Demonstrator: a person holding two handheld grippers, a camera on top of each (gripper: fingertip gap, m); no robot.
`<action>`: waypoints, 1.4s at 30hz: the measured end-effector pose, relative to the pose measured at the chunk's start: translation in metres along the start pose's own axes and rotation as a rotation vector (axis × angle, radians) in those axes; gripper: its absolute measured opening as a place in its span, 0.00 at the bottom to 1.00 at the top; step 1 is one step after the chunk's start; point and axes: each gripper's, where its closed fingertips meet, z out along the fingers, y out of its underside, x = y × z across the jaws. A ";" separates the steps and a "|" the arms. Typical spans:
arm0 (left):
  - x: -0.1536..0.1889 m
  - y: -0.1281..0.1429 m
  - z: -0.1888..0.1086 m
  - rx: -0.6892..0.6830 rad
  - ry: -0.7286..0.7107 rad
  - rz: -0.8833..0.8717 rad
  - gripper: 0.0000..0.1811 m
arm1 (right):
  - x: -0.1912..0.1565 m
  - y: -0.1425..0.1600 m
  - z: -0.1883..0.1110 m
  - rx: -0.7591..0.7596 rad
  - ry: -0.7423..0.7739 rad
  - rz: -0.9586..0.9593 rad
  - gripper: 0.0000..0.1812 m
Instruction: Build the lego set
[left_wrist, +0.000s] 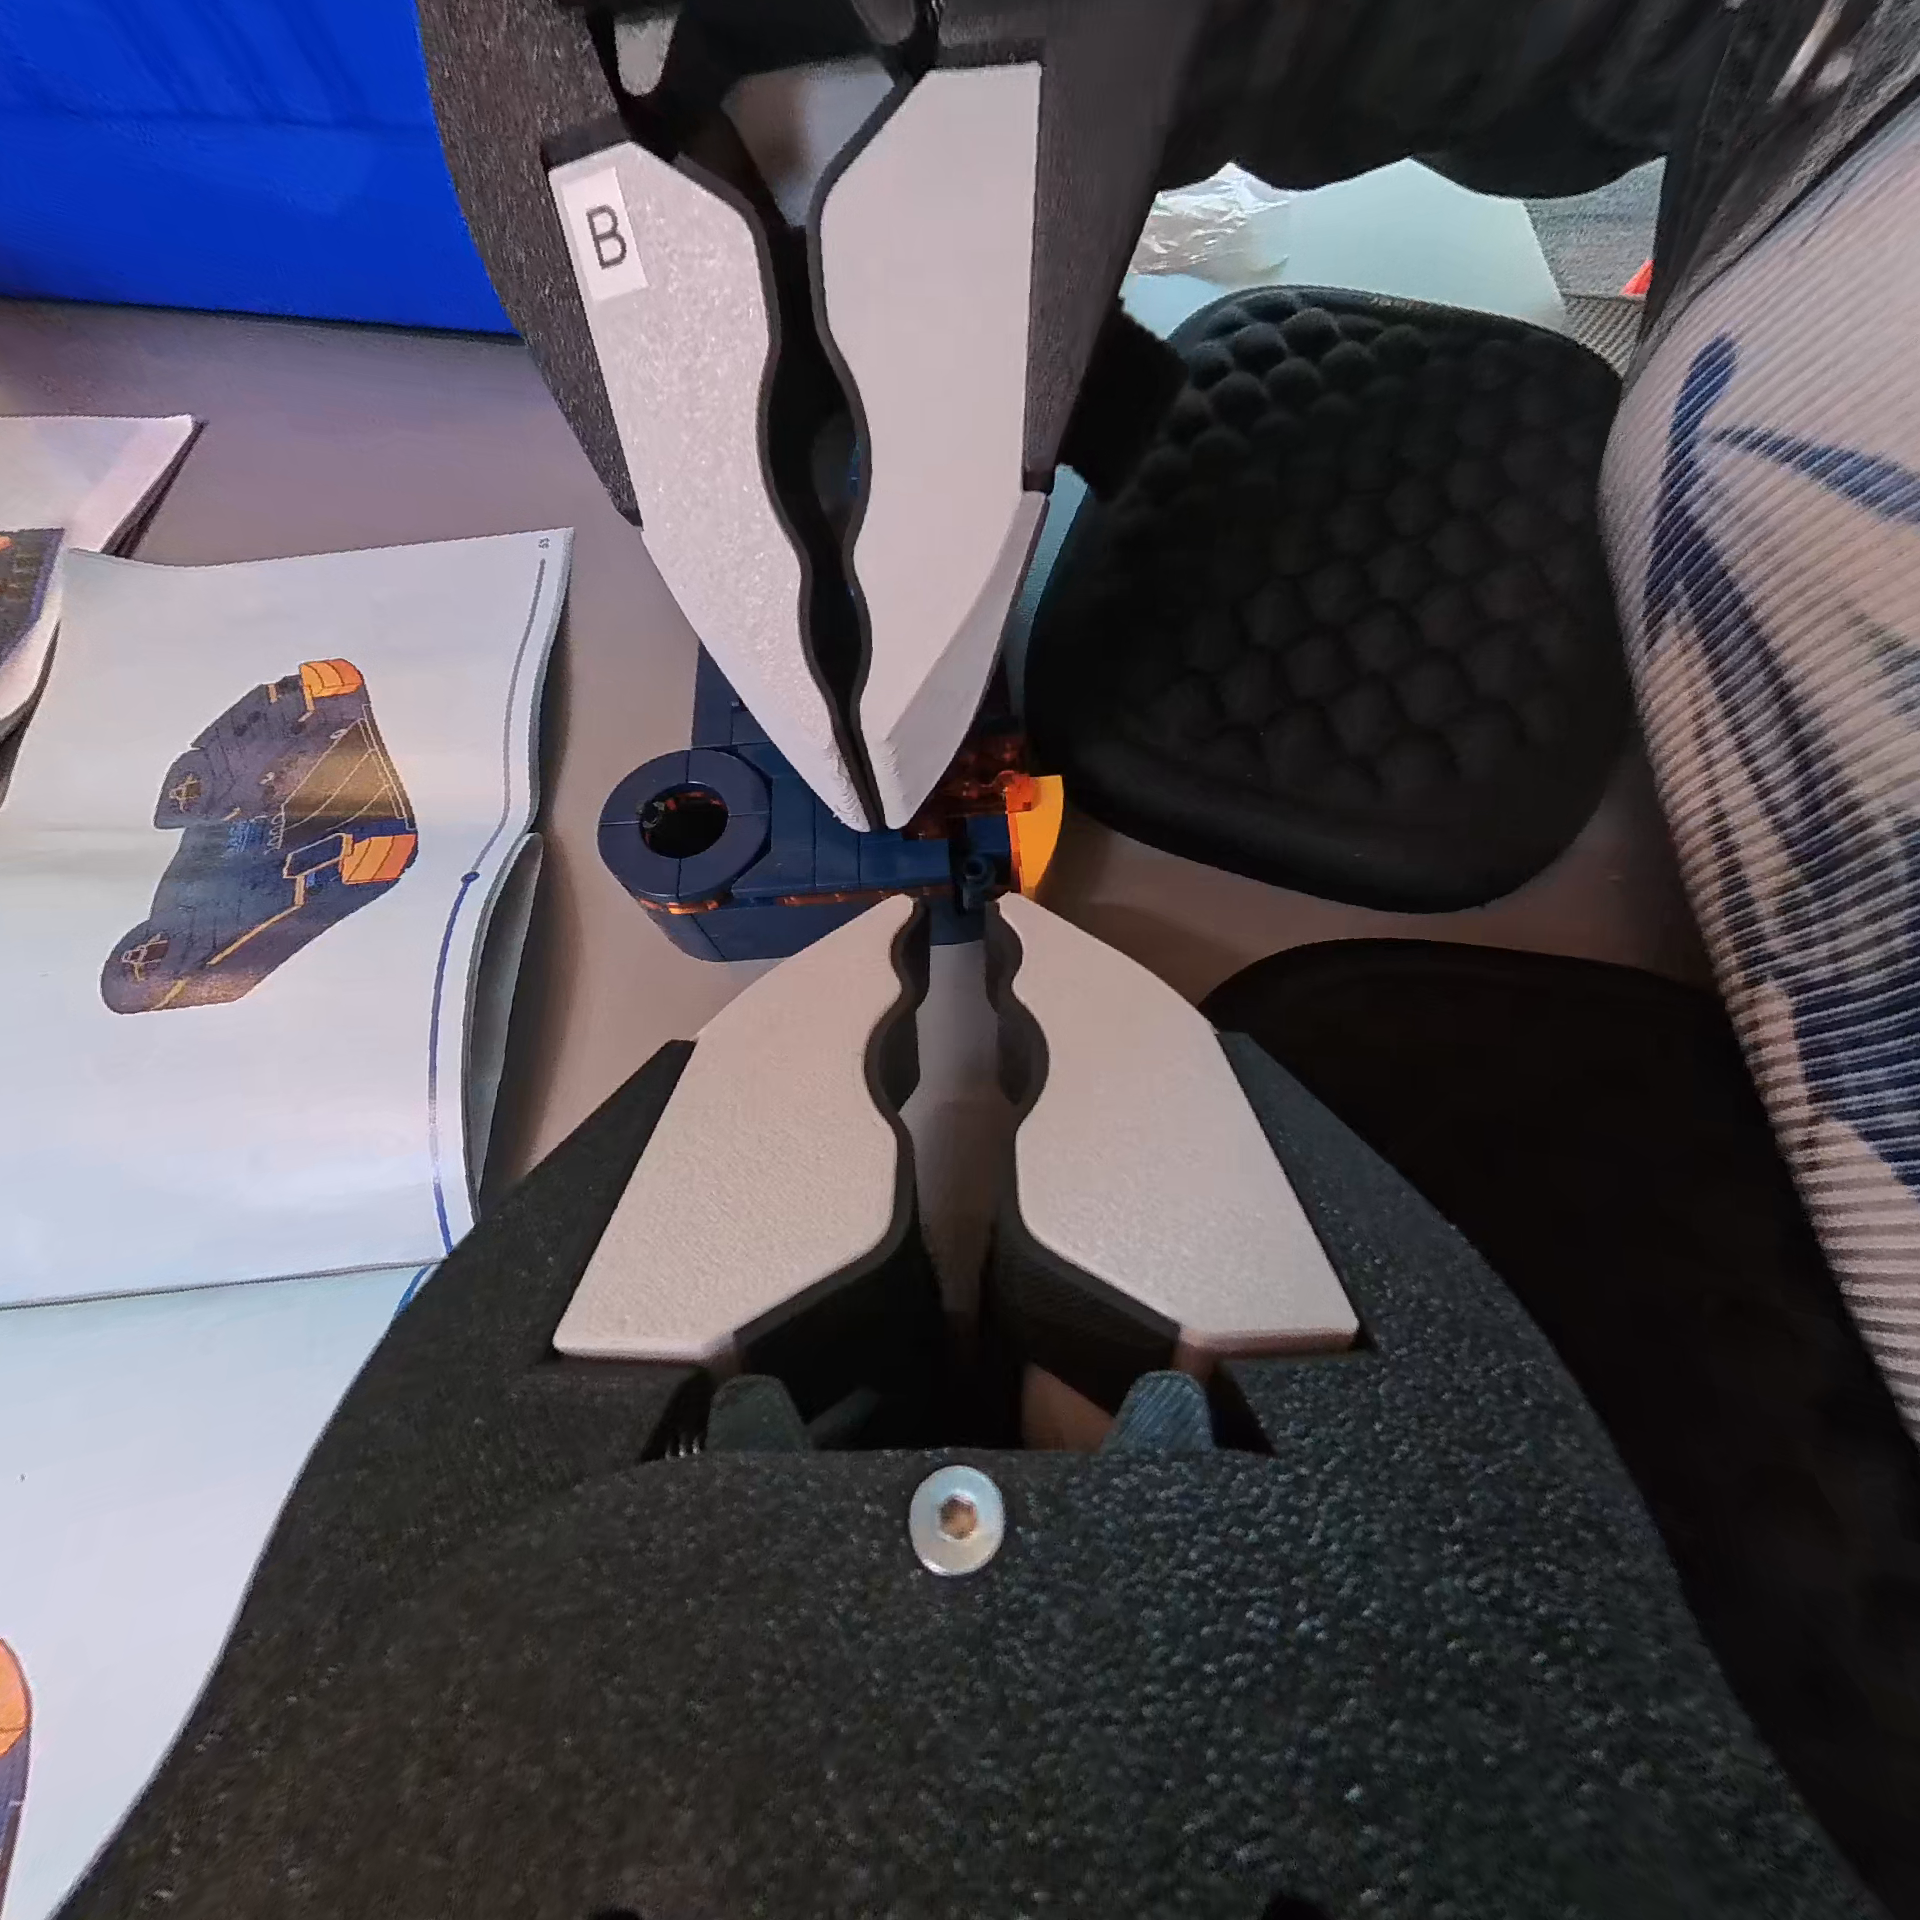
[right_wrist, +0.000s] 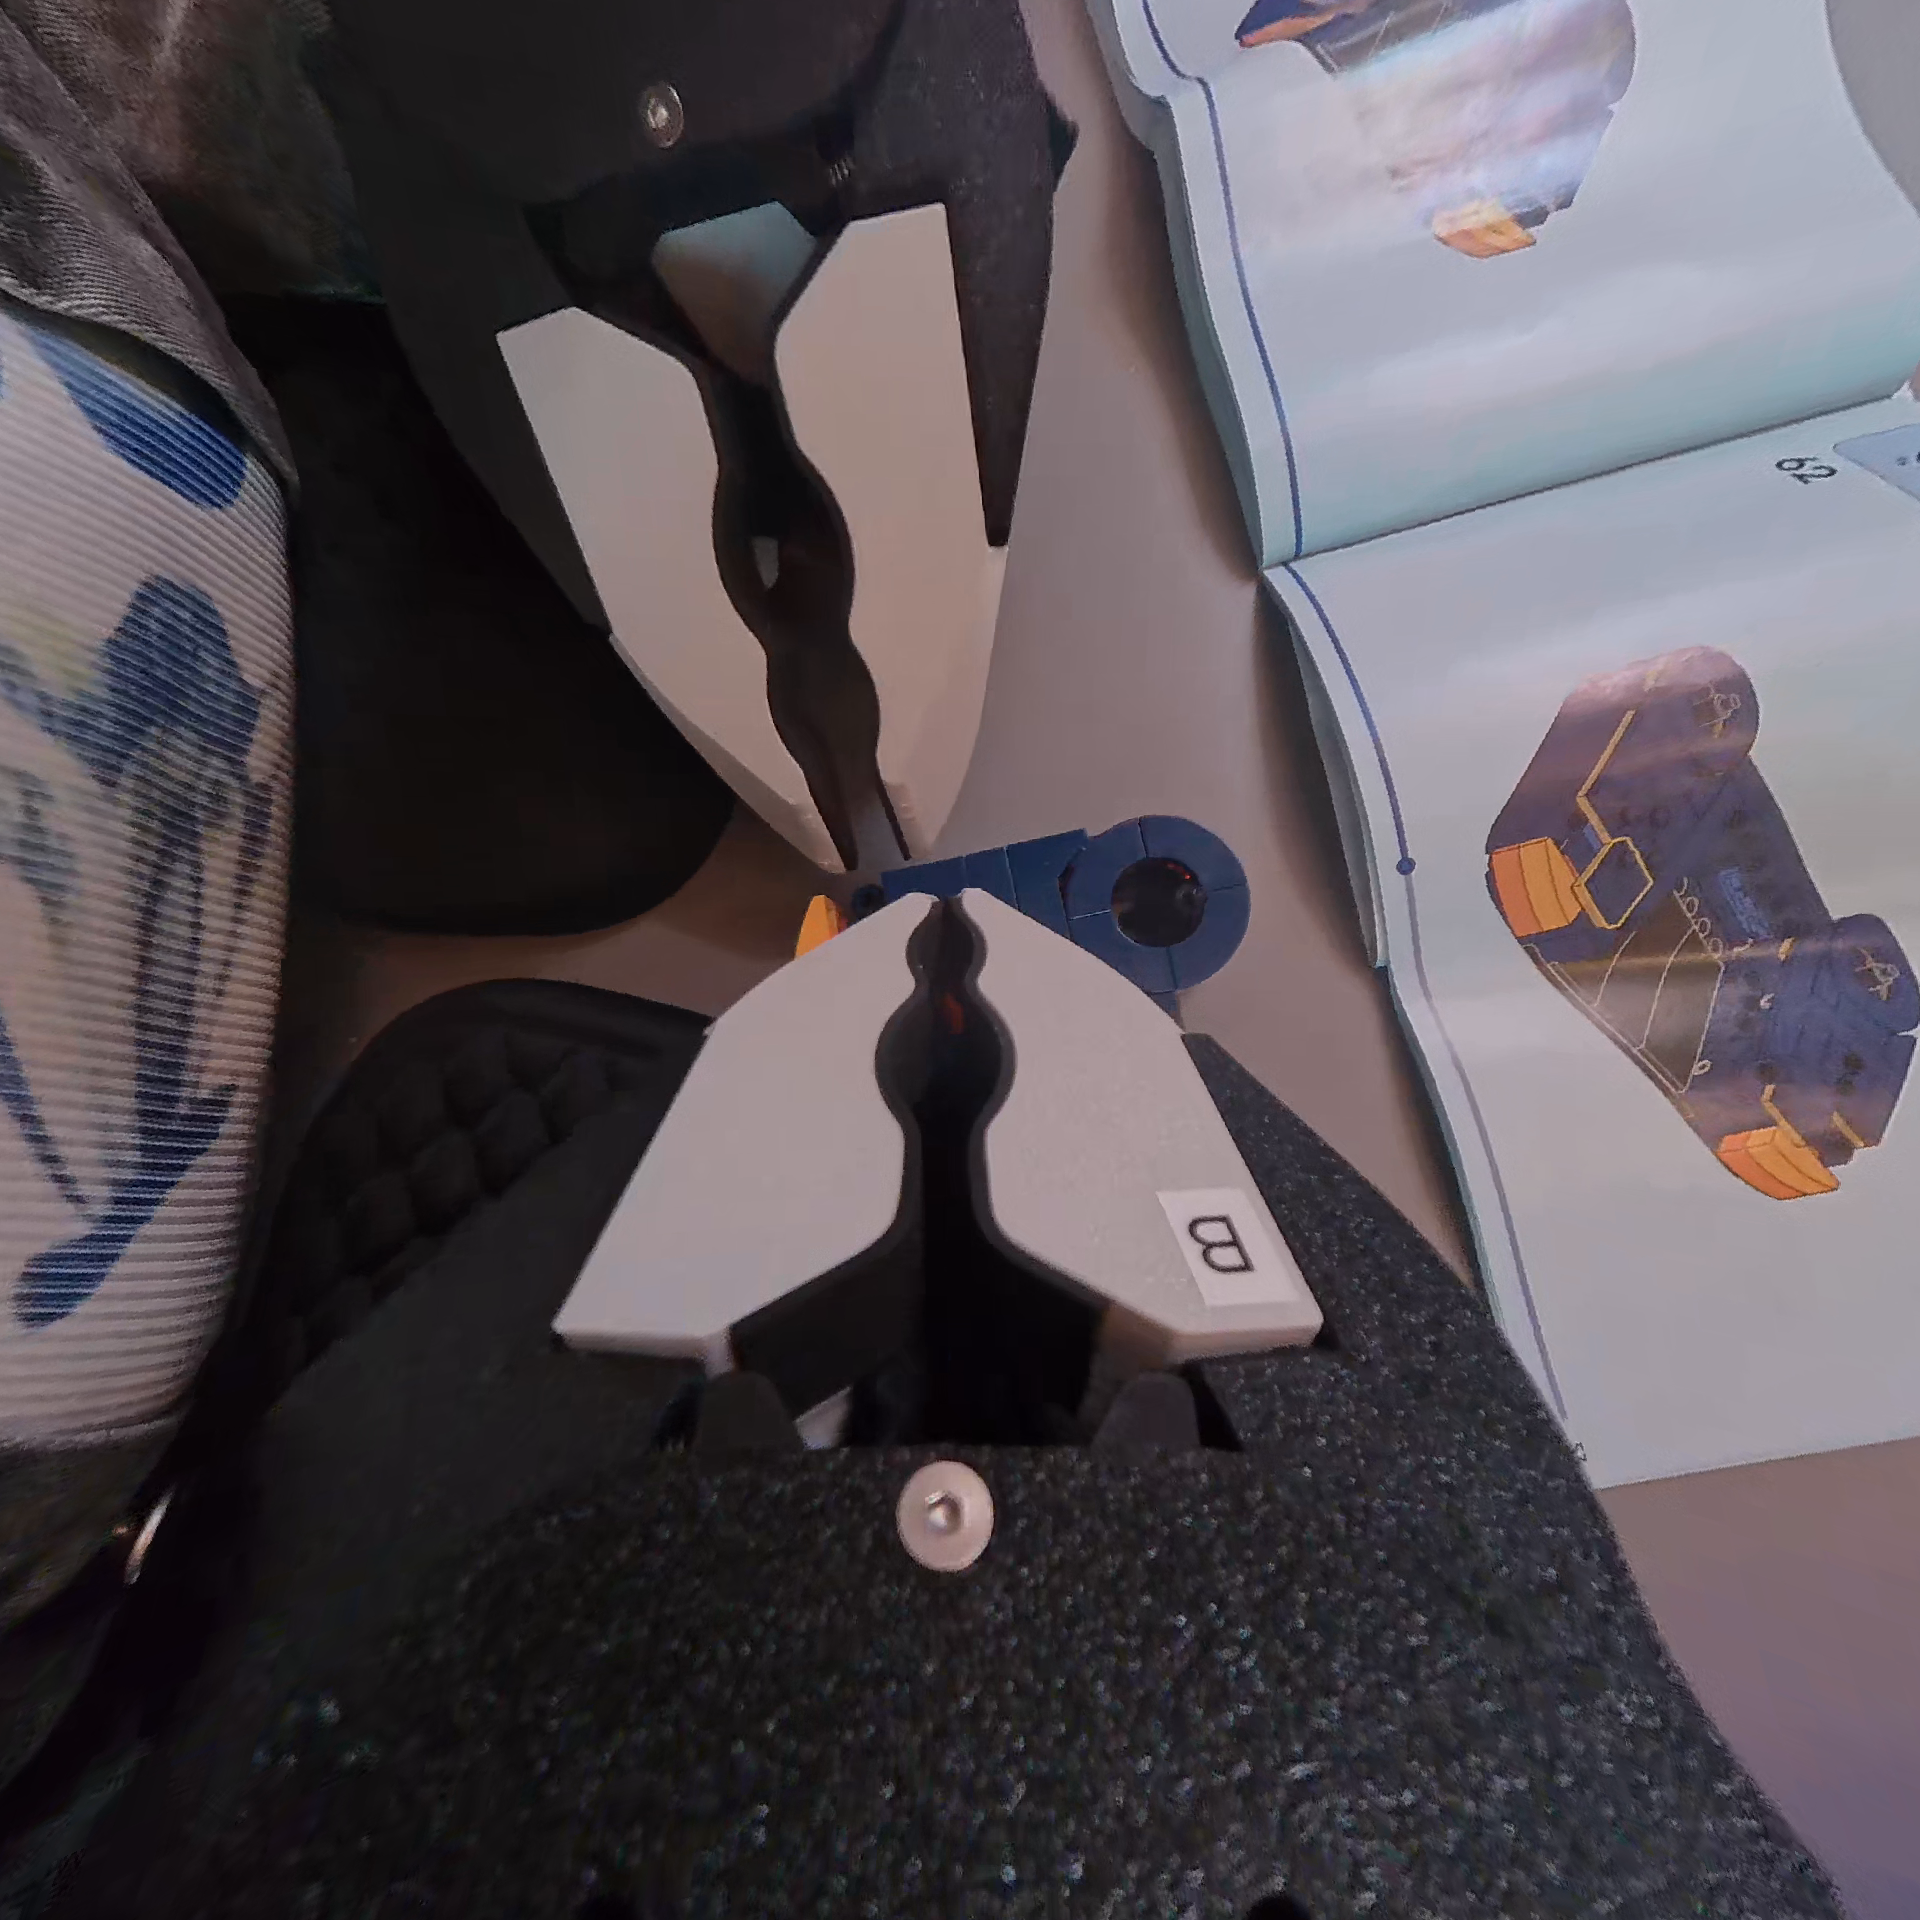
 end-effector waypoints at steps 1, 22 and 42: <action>0.000 0.000 0.000 0.002 0.000 0.001 0.05 | 0.000 0.000 0.000 -0.005 0.004 -0.001 0.00; 0.002 -0.003 -0.004 0.045 0.038 -0.001 0.09 | 0.014 -0.013 -0.115 0.491 0.315 0.121 0.16; -0.007 -0.033 -0.044 0.398 0.082 -0.097 0.06 | 0.241 0.210 -0.193 -0.384 0.545 0.692 0.07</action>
